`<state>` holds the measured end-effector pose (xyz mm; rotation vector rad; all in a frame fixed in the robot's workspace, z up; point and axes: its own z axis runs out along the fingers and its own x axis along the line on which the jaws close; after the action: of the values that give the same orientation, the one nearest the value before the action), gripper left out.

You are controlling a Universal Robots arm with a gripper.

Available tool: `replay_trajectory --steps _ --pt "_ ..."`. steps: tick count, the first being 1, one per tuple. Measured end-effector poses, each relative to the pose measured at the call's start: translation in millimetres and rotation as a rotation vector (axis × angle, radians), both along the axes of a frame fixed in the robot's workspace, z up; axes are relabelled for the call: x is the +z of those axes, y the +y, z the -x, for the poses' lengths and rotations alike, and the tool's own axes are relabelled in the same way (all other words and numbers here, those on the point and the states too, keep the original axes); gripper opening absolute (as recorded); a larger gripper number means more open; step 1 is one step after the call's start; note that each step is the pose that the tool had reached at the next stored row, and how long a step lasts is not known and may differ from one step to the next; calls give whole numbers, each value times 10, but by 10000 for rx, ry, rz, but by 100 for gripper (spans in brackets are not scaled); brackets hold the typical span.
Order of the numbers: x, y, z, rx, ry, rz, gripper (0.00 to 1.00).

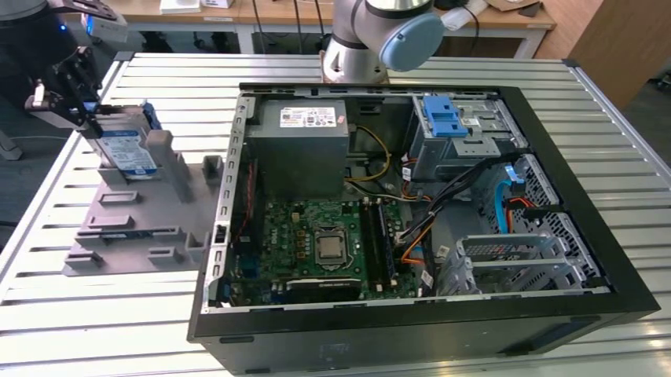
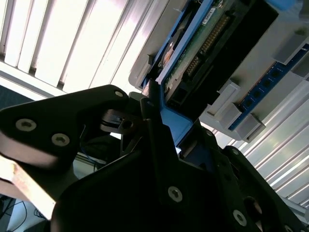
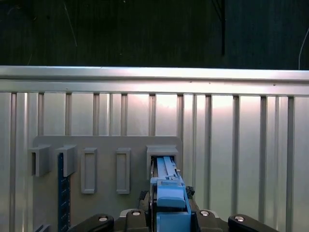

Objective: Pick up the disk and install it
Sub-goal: 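Pick up the disk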

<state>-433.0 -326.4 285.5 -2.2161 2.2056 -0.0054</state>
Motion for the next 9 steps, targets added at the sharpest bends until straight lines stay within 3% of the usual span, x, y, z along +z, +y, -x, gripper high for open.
replay_trajectory --steps 9 --pt "0 -5 0 -46 -1 5 37"
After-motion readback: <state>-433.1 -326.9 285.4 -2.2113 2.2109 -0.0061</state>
